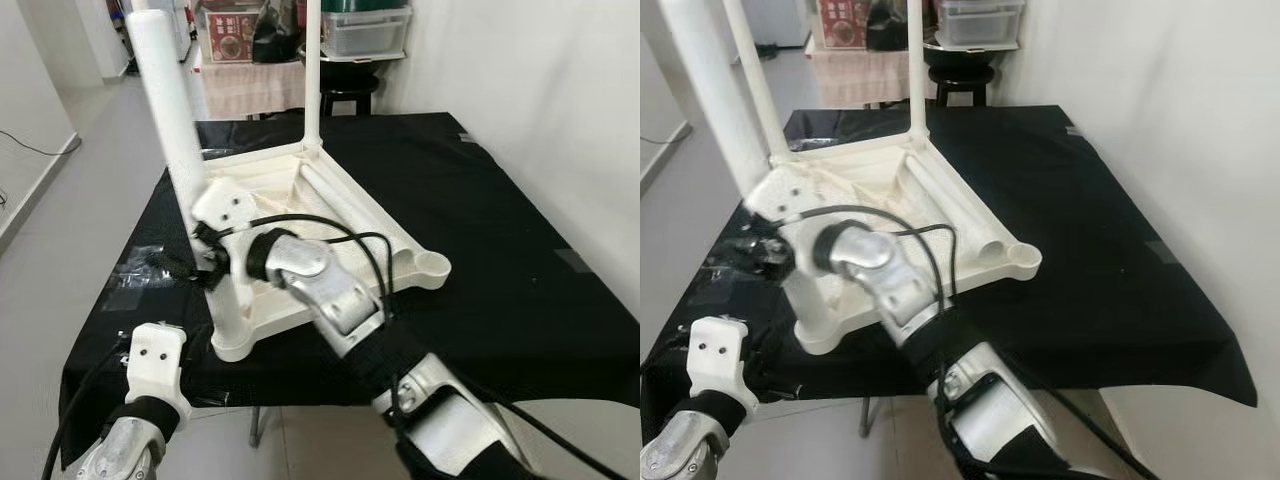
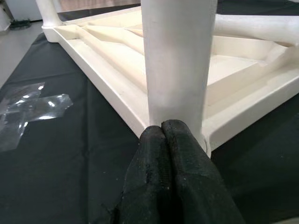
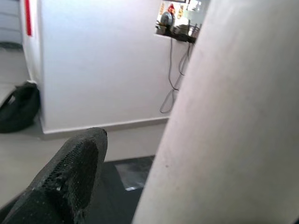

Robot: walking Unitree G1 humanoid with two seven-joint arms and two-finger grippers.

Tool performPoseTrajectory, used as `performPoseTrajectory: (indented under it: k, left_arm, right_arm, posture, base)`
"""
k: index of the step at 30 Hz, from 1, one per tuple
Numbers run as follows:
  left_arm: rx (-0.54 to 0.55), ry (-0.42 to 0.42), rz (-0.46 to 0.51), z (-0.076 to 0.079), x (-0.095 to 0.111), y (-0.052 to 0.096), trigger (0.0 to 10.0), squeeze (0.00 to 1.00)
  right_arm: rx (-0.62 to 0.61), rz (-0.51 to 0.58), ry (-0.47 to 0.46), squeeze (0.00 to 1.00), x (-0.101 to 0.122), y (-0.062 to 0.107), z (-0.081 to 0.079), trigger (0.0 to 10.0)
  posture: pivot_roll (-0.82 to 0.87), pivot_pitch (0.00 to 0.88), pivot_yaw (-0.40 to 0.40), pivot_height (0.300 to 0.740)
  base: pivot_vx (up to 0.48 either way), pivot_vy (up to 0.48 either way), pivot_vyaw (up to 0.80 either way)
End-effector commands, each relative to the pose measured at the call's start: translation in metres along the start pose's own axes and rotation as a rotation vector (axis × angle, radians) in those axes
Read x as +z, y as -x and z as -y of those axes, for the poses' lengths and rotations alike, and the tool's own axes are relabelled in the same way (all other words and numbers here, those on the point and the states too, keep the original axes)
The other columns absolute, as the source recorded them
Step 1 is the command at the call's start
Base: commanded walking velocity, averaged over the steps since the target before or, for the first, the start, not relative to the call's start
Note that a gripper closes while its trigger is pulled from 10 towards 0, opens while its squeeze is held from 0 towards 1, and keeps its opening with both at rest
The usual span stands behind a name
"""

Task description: Building children table

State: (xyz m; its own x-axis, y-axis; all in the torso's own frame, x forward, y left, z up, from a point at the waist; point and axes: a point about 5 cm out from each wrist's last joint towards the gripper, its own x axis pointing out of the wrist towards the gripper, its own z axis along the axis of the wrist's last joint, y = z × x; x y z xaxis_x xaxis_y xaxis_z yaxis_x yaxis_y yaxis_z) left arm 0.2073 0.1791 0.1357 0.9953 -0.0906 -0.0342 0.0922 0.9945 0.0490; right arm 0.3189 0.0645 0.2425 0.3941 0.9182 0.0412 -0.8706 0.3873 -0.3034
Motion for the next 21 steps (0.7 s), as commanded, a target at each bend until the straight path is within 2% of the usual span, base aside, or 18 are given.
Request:
performPoseTrajectory:
  k: [1,2,3,4,5,6,7,8,9,11,12,13,15,17,18,19,21]
  left_arm:
    - [-0.004,-0.017,0.013,-0.001,0.003,0.001,10.0,0.0]
    - [0.002,-0.022,0.014,-0.002,0.004,0.001,10.0,0.0]
    - [0.006,-0.025,0.014,-0.002,0.004,0.001,10.0,0.0]
    - [0.006,-0.025,0.014,-0.002,0.004,0.001,10.0,0.0]
    - [0.005,-0.027,0.015,-0.002,0.004,0.0,10.0,0.0]
    - [0.005,-0.027,0.015,-0.002,0.004,0.0,10.0,0.0]
    - [0.003,-0.028,0.015,-0.002,0.004,0.0,10.0,0.0]
    - [0.003,-0.028,0.015,-0.002,0.004,0.0,10.0,0.0]
    - [-0.006,-0.026,0.015,-0.001,0.003,-0.001,10.0,0.0]
    - [-0.006,-0.026,0.015,-0.001,0.003,-0.001,10.0,0.0]
    - [-0.019,-0.023,0.014,0.0,0.003,-0.001,10.0,0.0]
    - [-0.019,-0.023,0.014,0.0,0.003,-0.001,10.0,0.0]
    - [-0.043,-0.02,0.01,0.003,0.003,-0.002,10.0,0.0]
    - [-0.043,-0.02,0.01,0.003,0.003,-0.002,10.0,0.0]
    - [-0.051,-0.021,0.008,0.004,0.002,-0.001,10.0,0.0]
    - [-0.051,-0.021,0.008,0.004,0.002,-0.001,10.0,0.0]
    - [-0.064,-0.022,0.004,0.006,0.002,0.001,10.0,0.0]
  right_arm:
    - [0.022,0.013,-0.006,0.0,0.002,-0.002,-0.005,10.0]
    - [0.059,0.021,-0.028,0.0,-0.001,0.001,-0.01,10.0]
    - [0.123,0.004,-0.02,0.0,-0.013,0.012,-0.011,10.0]
    - [0.123,0.004,-0.02,0.0,-0.013,0.012,-0.011,10.0]
    - [0.186,-0.044,0.009,0.0,-0.027,0.028,-0.007,10.0]
    - [0.186,-0.044,0.009,0.0,-0.027,0.028,-0.007,10.0]
    - [0.225,-0.081,0.033,0.0,-0.036,0.038,-0.003,10.0]
    - [0.225,-0.081,0.033,0.0,-0.036,0.038,-0.003,10.0]
    - [0.259,-0.13,0.071,0.0,-0.045,0.05,0.004,10.0]
    - [0.259,-0.13,0.071,0.0,-0.045,0.05,0.004,10.0]
    - [0.28,-0.195,0.103,0.0,-0.053,0.064,0.016,10.0]
    - [0.28,-0.195,0.103,0.0,-0.053,0.064,0.016,10.0]
    - [0.293,-0.392,0.172,0.0,-0.07,0.098,0.051,10.0]
    - [0.293,-0.392,0.172,0.0,-0.07,0.098,0.051,10.0]
    - [0.296,-0.489,0.205,0.0,-0.077,0.112,0.065,10.0]
    - [0.296,-0.489,0.205,0.0,-0.077,0.112,0.065,10.0]
    - [0.268,-0.634,0.249,0.0,-0.086,0.125,0.081,10.0]
  posture:
    - [0.08,0.04,-0.037,0.74]
    - [0.08,0.04,-0.038,0.74]
    - [0.07,0.04,-0.035,0.74]
    - [0.07,0.04,-0.035,0.74]
    - [0.07,0.039,-0.031,0.74]
    - [0.07,0.039,-0.031,0.74]
    - [0.07,0.039,-0.031,0.74]
    - [0.07,0.039,-0.031,0.74]
    - [0.06,0.035,-0.026,0.74]
    - [0.06,0.035,-0.026,0.74]
    - [0.06,0.033,-0.024,0.74]
    - [0.06,0.033,-0.024,0.74]
    - [0.06,0.028,-0.022,0.74]
    - [0.06,0.028,-0.022,0.74]
    - [0.06,0.028,-0.023,0.74]
    - [0.06,0.028,-0.023,0.74]
    - [0.07,0.029,-0.023,0.74]
  base:
    - [0.0,0.0,0.0]
    - [0.0,0.0,0.0]
    - [0.0,0.0,0.0]
    - [0.0,0.0,0.0]
    - [0.0,0.0,0.0]
    - [0.0,0.0,0.0]
    - [0.0,0.0,0.0]
    - [0.0,0.0,0.0]
    - [0.0,0.0,0.0]
    - [0.0,0.0,0.0]
    - [0.0,0.0,0.0]
    - [0.0,0.0,0.0]
    - [0.0,0.0,0.0]
    - [0.0,0.0,0.0]
    - [0.0,0.0,0.0]
    - [0.0,0.0,0.0]
    - [0.0,0.0,0.0]
